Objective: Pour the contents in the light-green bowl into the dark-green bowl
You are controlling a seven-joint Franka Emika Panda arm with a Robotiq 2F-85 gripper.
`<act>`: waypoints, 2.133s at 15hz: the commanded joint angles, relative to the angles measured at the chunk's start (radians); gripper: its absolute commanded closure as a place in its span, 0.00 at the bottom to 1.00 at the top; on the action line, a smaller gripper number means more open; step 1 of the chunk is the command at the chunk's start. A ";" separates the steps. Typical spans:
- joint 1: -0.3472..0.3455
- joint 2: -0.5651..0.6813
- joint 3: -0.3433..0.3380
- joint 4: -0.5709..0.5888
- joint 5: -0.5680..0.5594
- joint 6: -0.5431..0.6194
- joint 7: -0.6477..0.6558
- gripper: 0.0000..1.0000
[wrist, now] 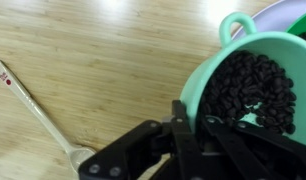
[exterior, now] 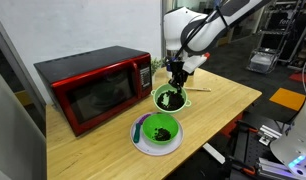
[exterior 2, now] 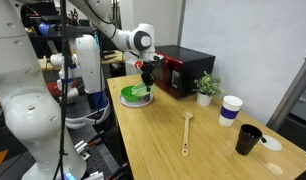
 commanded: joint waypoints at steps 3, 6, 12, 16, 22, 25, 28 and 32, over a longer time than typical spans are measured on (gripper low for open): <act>0.035 0.018 0.036 0.058 -0.075 -0.100 0.205 0.97; 0.061 0.027 0.061 0.087 -0.127 -0.174 0.323 0.97; 0.119 0.082 0.108 0.176 -0.201 -0.338 0.493 0.97; 0.157 0.140 0.118 0.253 -0.239 -0.422 0.575 0.97; 0.210 0.230 0.115 0.378 -0.283 -0.548 0.659 0.97; 0.236 0.276 0.112 0.446 -0.297 -0.627 0.695 0.97; 0.257 0.328 0.106 0.508 -0.312 -0.691 0.725 0.97; 0.289 0.408 0.094 0.596 -0.329 -0.800 0.760 0.97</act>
